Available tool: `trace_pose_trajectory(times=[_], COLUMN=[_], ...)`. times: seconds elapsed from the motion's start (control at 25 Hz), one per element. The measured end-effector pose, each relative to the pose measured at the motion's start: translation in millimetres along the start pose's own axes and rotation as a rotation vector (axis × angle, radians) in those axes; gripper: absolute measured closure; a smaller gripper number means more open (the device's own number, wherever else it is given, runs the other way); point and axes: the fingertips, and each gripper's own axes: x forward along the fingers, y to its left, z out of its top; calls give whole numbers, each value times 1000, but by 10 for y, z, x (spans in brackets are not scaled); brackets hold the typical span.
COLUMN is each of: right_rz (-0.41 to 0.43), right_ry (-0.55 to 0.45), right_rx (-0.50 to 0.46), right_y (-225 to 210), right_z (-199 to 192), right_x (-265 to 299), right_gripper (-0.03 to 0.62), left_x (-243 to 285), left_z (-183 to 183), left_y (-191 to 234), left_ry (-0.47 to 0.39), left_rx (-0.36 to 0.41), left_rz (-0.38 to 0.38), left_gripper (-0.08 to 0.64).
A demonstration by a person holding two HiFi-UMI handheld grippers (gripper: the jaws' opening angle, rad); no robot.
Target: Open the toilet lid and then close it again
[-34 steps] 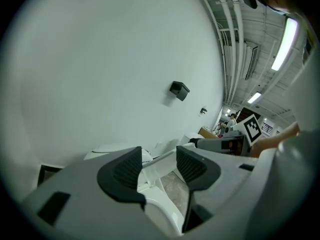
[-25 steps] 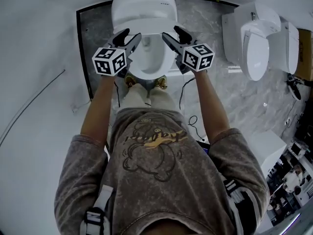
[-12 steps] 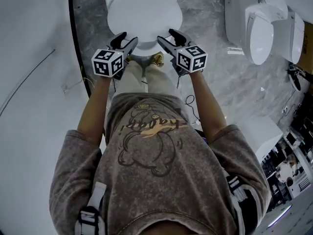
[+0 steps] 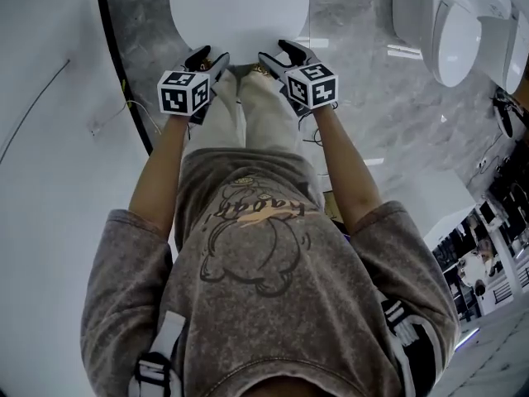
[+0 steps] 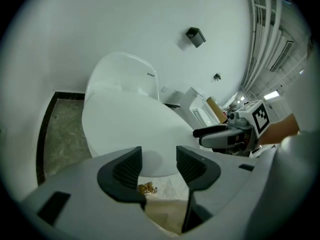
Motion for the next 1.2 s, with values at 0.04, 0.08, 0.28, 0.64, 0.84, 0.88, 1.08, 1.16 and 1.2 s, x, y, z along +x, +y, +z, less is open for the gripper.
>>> trace_pose_trajectory(times=[0.04,0.08,0.28,0.64,0.84,0.88,1.08,1.16,1.2], right_rz=[-3,-6,-35,-111,-146,-152,-136,-127,-122], right_ry=[12,23,64,105,102,95,109,106,99], right_rx=[3,8,35,47,43,43,66,60,54], right_y=[-35,-70,-247,-605,-712,-724,-678,-603,-549], right_z=[-76,-153,-537,-1023,-1136,-1134,-1091,-962,-868], right_x=[63,124,450,981,1156,1166,1122,1028,965], right_gripper=[316,316,316,350,370,382,382,383,383], left_x=[64,129,453,973,1080,1082,1047,972,912], left_z=[-75,-152,-529,-977,-1035,-1034,-1030,-911,-804], left_y=[38,73,285,635,748,761,743,672,623], left_ry=[12,25,62,129,104,97,129,132,121], left_rx=[-9,-15,-55,-56,-56,-53,-64,-69,-66], left_rz=[4,8,38,50,78,82,67,52,49], left_gripper=[339,339,339,339,346,348,348,348,348])
